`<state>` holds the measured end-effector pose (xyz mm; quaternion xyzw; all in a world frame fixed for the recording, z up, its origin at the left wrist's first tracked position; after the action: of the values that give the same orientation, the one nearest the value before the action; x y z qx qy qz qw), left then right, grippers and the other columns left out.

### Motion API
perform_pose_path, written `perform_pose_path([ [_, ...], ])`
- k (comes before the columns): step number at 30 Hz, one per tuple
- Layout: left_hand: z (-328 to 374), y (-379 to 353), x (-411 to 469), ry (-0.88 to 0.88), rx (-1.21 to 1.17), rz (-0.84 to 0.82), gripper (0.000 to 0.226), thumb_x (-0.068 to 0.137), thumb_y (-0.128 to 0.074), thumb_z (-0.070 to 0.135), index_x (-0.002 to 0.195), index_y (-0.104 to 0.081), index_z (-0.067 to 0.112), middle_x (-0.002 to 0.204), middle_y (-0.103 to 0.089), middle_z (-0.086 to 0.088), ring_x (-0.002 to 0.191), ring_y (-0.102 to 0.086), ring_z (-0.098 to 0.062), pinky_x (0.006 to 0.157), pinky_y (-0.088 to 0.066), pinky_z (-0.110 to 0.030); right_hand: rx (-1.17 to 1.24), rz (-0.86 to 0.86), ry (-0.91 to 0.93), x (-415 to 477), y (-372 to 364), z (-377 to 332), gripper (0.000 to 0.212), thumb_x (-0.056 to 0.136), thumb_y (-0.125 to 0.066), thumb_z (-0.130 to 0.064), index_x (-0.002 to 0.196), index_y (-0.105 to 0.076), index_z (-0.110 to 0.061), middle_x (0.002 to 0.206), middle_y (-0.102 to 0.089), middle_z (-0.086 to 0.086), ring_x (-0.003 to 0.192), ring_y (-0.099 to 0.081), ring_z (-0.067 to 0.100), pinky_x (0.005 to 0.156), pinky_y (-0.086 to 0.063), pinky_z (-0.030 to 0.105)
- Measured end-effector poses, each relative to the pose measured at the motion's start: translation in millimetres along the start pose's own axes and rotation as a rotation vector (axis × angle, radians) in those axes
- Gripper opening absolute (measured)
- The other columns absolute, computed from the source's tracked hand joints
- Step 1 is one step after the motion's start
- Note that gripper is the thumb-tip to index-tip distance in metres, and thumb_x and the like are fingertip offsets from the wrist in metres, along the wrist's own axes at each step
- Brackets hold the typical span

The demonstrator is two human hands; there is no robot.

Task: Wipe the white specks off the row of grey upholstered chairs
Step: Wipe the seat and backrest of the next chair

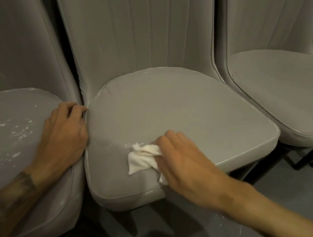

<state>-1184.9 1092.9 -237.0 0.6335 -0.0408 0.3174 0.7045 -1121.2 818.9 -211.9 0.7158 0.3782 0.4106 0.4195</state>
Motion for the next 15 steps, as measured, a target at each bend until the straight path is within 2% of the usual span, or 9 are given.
perform_pose_path([
  [3,1,2,-1,0.01,-0.023,-0.005,0.03,0.102,-0.043,0.014,0.126,-0.06,0.005,0.126,-0.052,-0.019,0.106,-0.053,-0.042,0.093,-0.045,-0.056,-0.022,0.018,-0.149,21,14,41,0.015,0.098,-0.048,-0.018,0.105,-0.053,-0.005,0.107,-0.053,0.014,0.095,-0.048,0.033,0.085,-0.039,0.049],
  [5,3,4,-1,0.011,-0.032,-0.002,0.03,0.102,-0.045,0.012,0.126,-0.061,0.004,0.126,-0.052,-0.02,0.106,-0.053,-0.042,0.094,-0.045,-0.056,-0.091,0.034,-0.268,39,18,62,0.016,0.1,-0.047,-0.016,0.109,-0.051,-0.002,0.113,-0.052,0.017,0.101,-0.048,0.035,0.09,-0.037,0.049],
  [6,3,4,-1,0.019,-0.036,-0.004,0.028,0.102,-0.046,0.01,0.125,-0.061,0.004,0.126,-0.053,-0.02,0.106,-0.053,-0.042,0.094,-0.046,-0.056,-0.134,0.022,-0.262,46,14,59,0.018,0.1,-0.046,-0.016,0.11,-0.051,-0.003,0.115,-0.051,0.016,0.102,-0.047,0.035,0.091,-0.037,0.048],
  [8,4,5,0,0.045,-0.042,-0.013,0.025,0.103,-0.05,0.006,0.125,-0.061,0.004,0.127,-0.053,-0.019,0.107,-0.054,-0.042,0.093,-0.046,-0.055,-0.145,0.01,-0.114,50,0,30,0.017,0.097,-0.046,-0.018,0.109,-0.051,-0.007,0.113,-0.05,0.013,0.099,-0.045,0.032,0.089,-0.037,0.048],
  [11,4,6,1,0.039,-0.047,-0.007,0.024,0.102,-0.05,0.005,0.122,-0.062,0.004,0.124,-0.054,-0.019,0.106,-0.054,-0.042,0.092,-0.046,-0.055,0.023,-0.057,0.15,34,-14,-7,0.018,0.101,-0.043,-0.023,0.111,-0.053,-0.011,0.108,-0.051,0.008,0.093,-0.045,0.026,0.084,-0.038,0.04],
  [13,4,7,0,0.029,-0.047,-0.001,0.024,0.1,-0.05,0.005,0.121,-0.062,0.004,0.123,-0.054,-0.019,0.105,-0.055,-0.042,0.092,-0.047,-0.056,0.046,-0.094,0.164,45,-10,6,0.02,0.105,-0.042,-0.025,0.111,-0.053,-0.01,0.109,-0.051,0.008,0.095,-0.046,0.024,0.087,-0.038,0.038],
  [15,4,6,-1,0.04,-0.052,-0.005,0.024,0.101,-0.05,0.006,0.121,-0.062,0.005,0.124,-0.054,-0.018,0.105,-0.055,-0.041,0.092,-0.046,-0.054,0.002,-0.083,0.028,76,-6,33,0.02,0.105,-0.043,-0.021,0.11,-0.053,-0.004,0.113,-0.052,0.015,0.099,-0.047,0.031,0.092,-0.037,0.044],
])
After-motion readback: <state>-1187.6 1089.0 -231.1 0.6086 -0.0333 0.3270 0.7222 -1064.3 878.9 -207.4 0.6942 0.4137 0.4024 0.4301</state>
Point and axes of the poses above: each hand's wrist, its own x-axis towards the middle knuckle, its own y-axis out of the back of the hand, z = x × y, the point moved 5 cm from there along x, towards the middle knuckle
